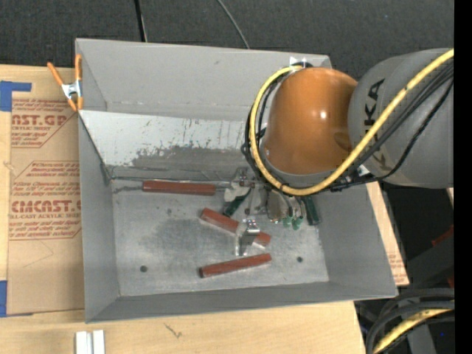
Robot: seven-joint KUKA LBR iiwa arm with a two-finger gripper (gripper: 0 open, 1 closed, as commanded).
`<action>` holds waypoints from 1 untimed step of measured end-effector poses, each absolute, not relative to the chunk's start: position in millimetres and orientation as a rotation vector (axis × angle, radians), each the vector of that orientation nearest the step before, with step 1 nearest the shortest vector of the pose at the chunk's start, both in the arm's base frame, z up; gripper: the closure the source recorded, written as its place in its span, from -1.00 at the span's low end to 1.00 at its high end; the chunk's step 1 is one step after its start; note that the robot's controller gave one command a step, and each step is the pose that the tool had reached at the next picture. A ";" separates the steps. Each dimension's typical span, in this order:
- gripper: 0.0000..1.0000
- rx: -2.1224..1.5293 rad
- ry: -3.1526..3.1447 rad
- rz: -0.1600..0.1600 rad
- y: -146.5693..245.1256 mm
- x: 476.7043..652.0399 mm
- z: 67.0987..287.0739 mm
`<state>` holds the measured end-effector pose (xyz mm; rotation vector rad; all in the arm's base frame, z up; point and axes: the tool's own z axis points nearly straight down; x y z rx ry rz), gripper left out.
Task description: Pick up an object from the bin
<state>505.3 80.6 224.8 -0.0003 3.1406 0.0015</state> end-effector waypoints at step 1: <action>-1.00 -0.009 3.133 0.003 61.8 501.5 180.8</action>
Offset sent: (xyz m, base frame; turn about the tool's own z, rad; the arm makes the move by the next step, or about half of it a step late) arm -0.0013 -0.0725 -0.1266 0.0224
